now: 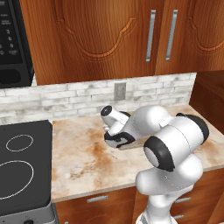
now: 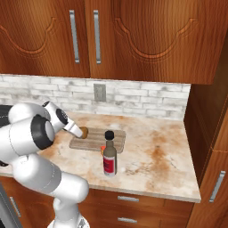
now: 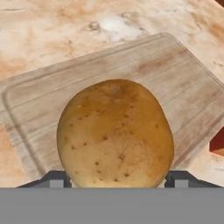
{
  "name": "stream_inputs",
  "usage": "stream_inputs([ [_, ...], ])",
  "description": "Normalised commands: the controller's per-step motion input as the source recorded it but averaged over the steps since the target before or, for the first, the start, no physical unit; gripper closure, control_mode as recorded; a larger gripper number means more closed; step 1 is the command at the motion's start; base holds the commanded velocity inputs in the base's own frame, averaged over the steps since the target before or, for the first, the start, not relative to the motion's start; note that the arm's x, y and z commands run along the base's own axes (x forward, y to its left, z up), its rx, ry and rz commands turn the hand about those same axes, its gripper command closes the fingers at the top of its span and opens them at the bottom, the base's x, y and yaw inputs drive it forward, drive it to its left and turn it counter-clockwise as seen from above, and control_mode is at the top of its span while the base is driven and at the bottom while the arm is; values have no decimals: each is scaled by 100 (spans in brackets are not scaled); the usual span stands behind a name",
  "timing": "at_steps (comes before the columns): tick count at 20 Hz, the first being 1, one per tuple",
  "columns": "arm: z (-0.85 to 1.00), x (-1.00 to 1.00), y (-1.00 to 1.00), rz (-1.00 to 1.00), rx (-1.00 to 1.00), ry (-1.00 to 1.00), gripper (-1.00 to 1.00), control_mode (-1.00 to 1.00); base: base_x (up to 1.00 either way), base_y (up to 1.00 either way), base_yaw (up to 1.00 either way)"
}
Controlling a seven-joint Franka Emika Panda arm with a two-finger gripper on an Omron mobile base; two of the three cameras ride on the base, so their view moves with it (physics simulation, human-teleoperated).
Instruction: Retrieve the reheated potato from the microwave, then place the potato, cheese, and condiment on the cutting board.
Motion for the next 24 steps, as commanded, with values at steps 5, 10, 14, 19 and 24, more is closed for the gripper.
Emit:
stream_inputs([
  [5, -9, 5, -7, 0, 1, 0, 100, -100, 0, 0, 0],
  [10, -13, 7, -5, 0, 2, 0, 100, -100, 0, 0, 0],
  [14, -13, 12, -5, 0, 4, 0, 100, -100, 0, 0, 0],
  [19, -16, 14, -3, 0, 5, 0, 100, -100, 0, 0, 0],
  [24, -19, 1, -5, 0, 5, 0, 100, -100, 0, 0, 0],
])
